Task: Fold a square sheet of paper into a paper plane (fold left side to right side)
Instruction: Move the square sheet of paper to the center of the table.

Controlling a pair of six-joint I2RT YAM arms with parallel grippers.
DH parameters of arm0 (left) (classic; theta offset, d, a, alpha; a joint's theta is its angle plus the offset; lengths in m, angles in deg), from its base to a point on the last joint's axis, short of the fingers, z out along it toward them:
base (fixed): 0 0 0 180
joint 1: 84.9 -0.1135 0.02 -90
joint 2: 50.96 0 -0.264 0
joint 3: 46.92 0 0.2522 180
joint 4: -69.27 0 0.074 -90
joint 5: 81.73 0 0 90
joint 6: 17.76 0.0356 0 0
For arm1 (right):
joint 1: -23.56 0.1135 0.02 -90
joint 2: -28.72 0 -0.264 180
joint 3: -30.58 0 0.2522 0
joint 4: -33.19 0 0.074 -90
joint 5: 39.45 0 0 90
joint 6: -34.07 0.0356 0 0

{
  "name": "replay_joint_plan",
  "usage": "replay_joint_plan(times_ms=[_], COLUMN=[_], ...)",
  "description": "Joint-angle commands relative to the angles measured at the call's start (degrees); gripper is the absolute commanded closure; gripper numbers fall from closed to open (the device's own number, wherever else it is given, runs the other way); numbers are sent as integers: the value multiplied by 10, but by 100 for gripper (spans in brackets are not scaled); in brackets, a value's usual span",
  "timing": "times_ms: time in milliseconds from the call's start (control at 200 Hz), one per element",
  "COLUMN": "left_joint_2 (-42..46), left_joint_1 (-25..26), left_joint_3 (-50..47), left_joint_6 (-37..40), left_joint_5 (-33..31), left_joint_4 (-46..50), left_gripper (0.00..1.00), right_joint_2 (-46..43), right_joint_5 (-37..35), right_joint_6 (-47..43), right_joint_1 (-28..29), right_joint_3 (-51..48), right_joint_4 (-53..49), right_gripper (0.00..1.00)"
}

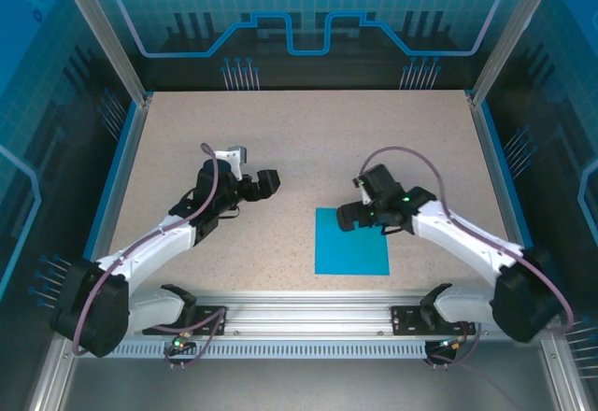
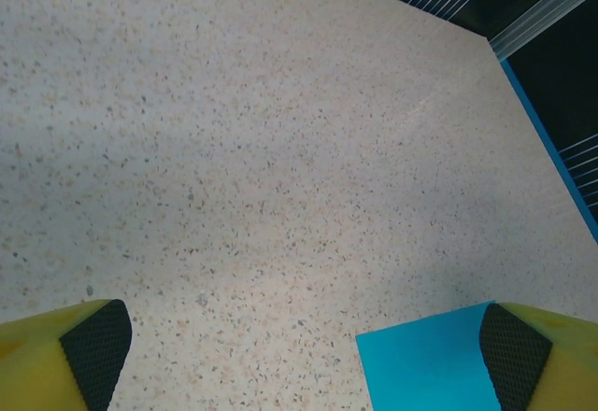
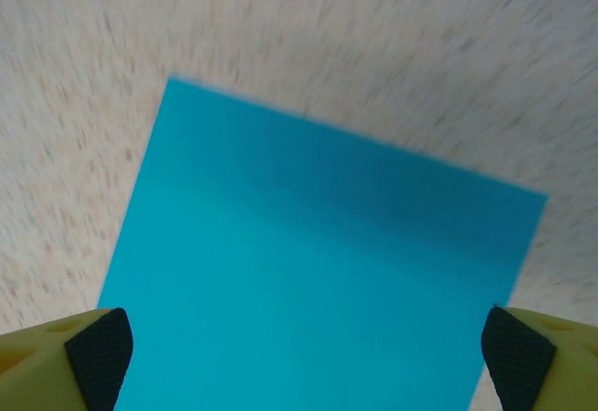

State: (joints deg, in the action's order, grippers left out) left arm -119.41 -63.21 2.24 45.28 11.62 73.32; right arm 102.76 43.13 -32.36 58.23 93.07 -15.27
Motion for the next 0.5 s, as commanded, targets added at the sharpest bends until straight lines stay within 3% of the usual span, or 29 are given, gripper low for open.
replay_joint_plan(times_ms=[0, 235, 495], left_joint_2=[-11, -3, 11], left_joint_1=[5, 5, 6], left_joint_3=[12, 12, 16], left_joint_6=[-15, -15, -11], left_joint_5=[8, -7, -24], left_joint_4=[-19, -7, 11], left_gripper=[1, 1, 1], right_joint_2=[60, 179, 231], right_joint_5=[-13, -6, 22], right_joint_6=[6, 12, 22], right_joint_1=[34, 49, 50], right_joint_3=[38, 73, 71], right_joint_4=[-75, -57, -13], right_gripper=[4, 21, 25])
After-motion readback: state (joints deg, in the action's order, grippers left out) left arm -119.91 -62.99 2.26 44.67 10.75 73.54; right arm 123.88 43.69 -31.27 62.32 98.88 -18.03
